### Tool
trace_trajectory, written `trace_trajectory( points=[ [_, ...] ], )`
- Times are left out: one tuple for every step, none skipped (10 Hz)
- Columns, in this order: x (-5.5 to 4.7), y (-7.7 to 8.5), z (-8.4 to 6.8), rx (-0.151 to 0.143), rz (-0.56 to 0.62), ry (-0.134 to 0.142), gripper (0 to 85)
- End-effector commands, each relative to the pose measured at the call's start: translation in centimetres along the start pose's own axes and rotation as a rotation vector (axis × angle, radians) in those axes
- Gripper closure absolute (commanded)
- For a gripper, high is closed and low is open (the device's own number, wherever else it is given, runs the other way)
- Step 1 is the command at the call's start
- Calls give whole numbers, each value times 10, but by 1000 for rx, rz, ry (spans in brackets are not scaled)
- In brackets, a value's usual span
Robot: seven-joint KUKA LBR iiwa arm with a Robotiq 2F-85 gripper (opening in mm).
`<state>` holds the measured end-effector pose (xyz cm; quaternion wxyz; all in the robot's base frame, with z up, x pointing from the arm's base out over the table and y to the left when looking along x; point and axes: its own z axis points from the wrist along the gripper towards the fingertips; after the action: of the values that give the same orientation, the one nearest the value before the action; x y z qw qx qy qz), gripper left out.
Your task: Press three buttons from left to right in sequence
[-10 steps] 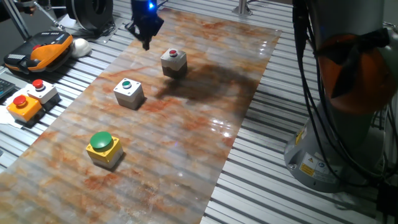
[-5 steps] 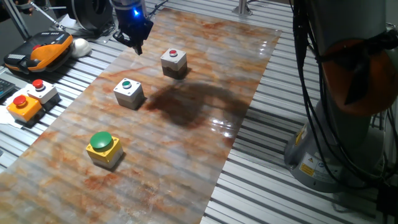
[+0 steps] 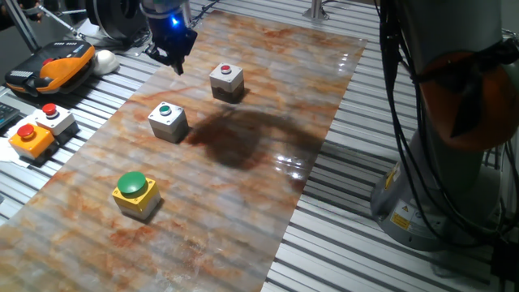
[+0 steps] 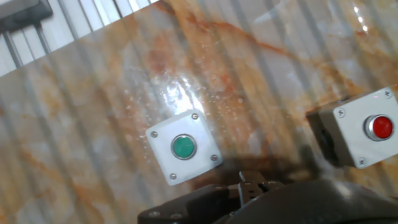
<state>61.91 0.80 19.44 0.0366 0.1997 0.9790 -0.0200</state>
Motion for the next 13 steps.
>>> trace_trajectory(
  points=[
    [2,4,5,1,5,-4,850],
    [3,5,10,-8,6,-6,850],
    [2,7,14,-6,6,-9,850],
    [0,8,20,-4,3,-14,850],
    [-2,8,24,-1,-7,-17,850],
    [-3,9,26,18,10,-43,850],
    [-3,12,27,36,27,-57,680],
    [-2,15,28,40,39,-59,510],
    [-1,16,28,45,42,-60,510],
    [-2,16,28,44,44,-61,510],
    [-3,16,30,41,44,-64,510],
    [-4,15,34,36,44,-68,510],
    [-5,15,36,34,42,-70,510]
  ],
)
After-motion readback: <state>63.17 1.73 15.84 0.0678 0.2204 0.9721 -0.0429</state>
